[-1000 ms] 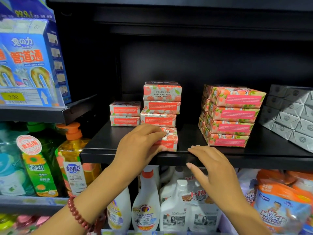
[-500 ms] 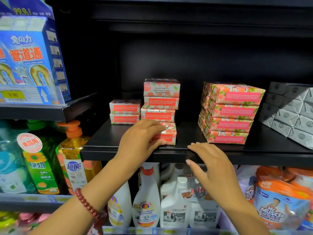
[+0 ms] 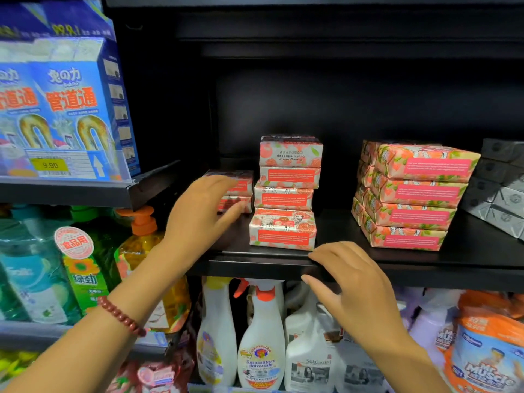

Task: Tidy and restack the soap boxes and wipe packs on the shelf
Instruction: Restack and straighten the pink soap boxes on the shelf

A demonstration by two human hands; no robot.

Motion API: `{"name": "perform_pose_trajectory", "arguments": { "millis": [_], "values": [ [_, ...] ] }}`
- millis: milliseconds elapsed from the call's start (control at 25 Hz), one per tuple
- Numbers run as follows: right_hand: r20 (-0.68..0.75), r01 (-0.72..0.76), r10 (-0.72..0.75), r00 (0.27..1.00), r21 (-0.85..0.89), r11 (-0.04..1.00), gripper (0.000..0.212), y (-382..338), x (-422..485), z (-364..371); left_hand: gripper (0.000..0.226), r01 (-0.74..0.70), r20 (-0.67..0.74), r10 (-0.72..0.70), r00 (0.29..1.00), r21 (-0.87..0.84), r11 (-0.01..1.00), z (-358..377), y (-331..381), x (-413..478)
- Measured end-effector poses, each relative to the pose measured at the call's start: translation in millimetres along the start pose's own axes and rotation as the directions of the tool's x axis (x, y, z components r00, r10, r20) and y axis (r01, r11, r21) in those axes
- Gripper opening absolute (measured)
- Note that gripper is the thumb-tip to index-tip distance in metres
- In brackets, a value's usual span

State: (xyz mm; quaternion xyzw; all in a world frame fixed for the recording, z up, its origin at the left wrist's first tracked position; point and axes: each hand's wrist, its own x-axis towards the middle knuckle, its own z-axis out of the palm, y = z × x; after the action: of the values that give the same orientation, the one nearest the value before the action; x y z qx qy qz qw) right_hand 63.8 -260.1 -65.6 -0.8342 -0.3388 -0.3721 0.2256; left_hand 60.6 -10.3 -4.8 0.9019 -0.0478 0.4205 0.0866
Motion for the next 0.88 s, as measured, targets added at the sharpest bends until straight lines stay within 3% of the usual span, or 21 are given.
{"name": "perform_pose_trajectory", "arguments": {
  "millis": [120,240,360,480,680,880],
  "values": [
    [-0.019,-0.02,0.021,1.0,0.024,0.999,0.03,-0.4,0.5,4.9,0.054,0.003,0.119,-0.021,0.993,0.147,0.989,15.3,-12.7,22.6],
    [-0.031,-0.036,0.037,0.999,0.03,0.999,0.028,1.8,0.6,6.4,0.052,0.033,0.16,-0.071,0.985,0.232,0.972,29.0,-18.2,34.0],
    [-0.051,-0.041,0.042,0.998,0.017,0.999,0.028,1.8,2.1,7.8,0.048,0.04,0.09,-0.062,0.994,0.228,0.973,31.5,-22.3,32.5],
    [-0.067,-0.039,0.04,0.997,0.015,0.999,0.029,0.2,1.9,8.6,0.059,0.035,0.048,-0.047,0.998,0.234,0.972,26.6,-23.3,29.5],
    [-0.073,-0.028,0.029,0.997,0.026,0.999,0.028,0.3,0.4,8.6,0.061,0.005,0.1,-0.033,0.994,0.267,0.964,23.7,-20.9,23.6],
    [-0.056,-0.024,0.026,0.998,0.046,0.999,0.026,-0.1,0.0,6.8,0.066,0.046,0.125,-0.071,0.99,0.193,0.98,20.0,-19.6,22.7]
  ]
}}
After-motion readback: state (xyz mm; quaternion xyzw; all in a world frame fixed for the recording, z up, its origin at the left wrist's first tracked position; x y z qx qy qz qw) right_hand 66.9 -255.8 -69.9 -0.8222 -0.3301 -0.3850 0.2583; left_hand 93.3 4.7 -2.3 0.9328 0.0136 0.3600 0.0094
